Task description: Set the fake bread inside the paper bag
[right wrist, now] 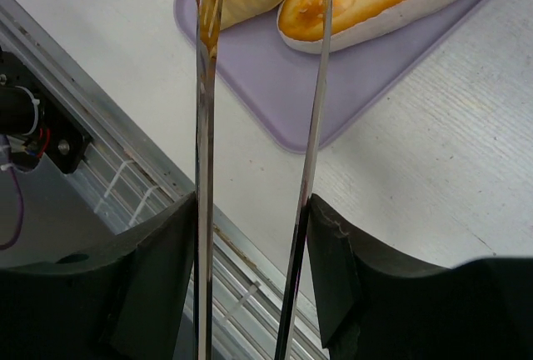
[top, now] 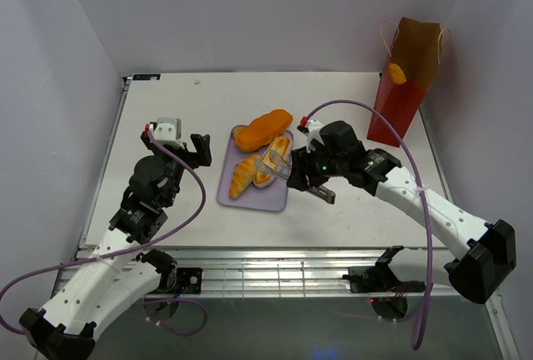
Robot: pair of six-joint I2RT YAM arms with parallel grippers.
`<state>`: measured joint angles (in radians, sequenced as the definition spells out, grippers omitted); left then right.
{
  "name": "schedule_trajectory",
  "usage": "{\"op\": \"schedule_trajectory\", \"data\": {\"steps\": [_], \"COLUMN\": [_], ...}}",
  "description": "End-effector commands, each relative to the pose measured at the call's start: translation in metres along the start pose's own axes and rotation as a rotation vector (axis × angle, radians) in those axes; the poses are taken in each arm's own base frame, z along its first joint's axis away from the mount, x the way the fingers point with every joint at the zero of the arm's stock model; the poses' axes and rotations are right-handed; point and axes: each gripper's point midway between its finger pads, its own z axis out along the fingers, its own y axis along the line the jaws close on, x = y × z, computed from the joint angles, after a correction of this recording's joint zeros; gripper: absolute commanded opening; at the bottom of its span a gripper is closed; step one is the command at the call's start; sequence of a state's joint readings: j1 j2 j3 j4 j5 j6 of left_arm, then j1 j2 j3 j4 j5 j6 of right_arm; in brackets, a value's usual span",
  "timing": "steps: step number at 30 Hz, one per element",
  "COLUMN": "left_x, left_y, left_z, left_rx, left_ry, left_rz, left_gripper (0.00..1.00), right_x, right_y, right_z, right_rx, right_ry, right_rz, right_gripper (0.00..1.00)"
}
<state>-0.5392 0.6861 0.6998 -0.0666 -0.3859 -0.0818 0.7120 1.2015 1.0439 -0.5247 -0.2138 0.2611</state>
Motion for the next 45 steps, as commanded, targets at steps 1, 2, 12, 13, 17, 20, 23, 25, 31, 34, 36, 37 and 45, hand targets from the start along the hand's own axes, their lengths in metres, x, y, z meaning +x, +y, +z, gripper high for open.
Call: {"op": "schedule_trajectory", "data": {"steps": [1, 2, 12, 13, 17, 20, 23, 25, 31, 34, 36, 37, 45], "left_x": [-0.005, -0.006, -0.005, -0.005, -0.006, -0.007, -0.007, -0.007, -0.007, -0.008, -0.008, -0.008, -0.01], "left_y": [0.0, 0.0, -0.001, 0.0, -0.001, -0.002, -0.001, -0.001, -0.001, -0.001, -0.001, -0.001, -0.001], "left_z": [-0.001, -0.001, -0.001, -0.001, -0.001, -0.001, -0.002, -0.002, -0.002, -0.002, -0.002, -0.002, -0.003], "left_rx": [-0.003, -0.003, 0.003, 0.002, 0.005, 0.008, 0.008, 0.008, 0.008, 0.008, 0.008, 0.008, 0.011], "left_ry": [-0.022, -0.024, -0.022, -0.022, -0.024, -0.024, -0.026, -0.026, -0.027, -0.028, -0.028, -0.028, -0.035], "left_rz": [-0.001, -0.001, -0.001, -0.001, -0.002, -0.003, -0.004, -0.004, -0.005, -0.005, -0.005, -0.005, -0.008], "left_gripper": [0.98, 0.98, 0.98, 0.98, 0.98, 0.98, 0.98, 0.98, 0.98, 0.98, 0.98, 0.98, 0.98], "right_x": [-0.016, -0.015, -0.001, -0.001, 0.001, 0.006, 0.011, 0.012, 0.009, 0.009, 0.008, 0.009, 0.006], "right_y": [0.011, 0.014, 0.025, 0.026, 0.028, 0.029, 0.029, 0.028, 0.028, 0.028, 0.028, 0.028, 0.031], "right_z": [0.003, 0.005, 0.03, 0.031, 0.035, 0.038, 0.044, 0.047, 0.053, 0.056, 0.058, 0.06, 0.067], "right_rx": [-0.008, -0.015, -0.026, -0.027, -0.035, -0.039, -0.039, -0.035, -0.031, -0.027, -0.026, -0.025, -0.036], "right_ry": [-0.071, -0.069, -0.012, -0.007, 0.002, 0.011, 0.023, 0.032, 0.035, 0.039, 0.04, 0.047, 0.049], "right_rz": [0.027, 0.03, 0.032, 0.033, 0.046, 0.056, 0.06, 0.058, 0.052, 0.05, 0.049, 0.05, 0.045], "right_gripper": [0.58, 0.58, 0.58, 0.58, 0.58, 0.59, 0.59, 0.59, 0.6, 0.6, 0.6, 0.6, 0.6]}}
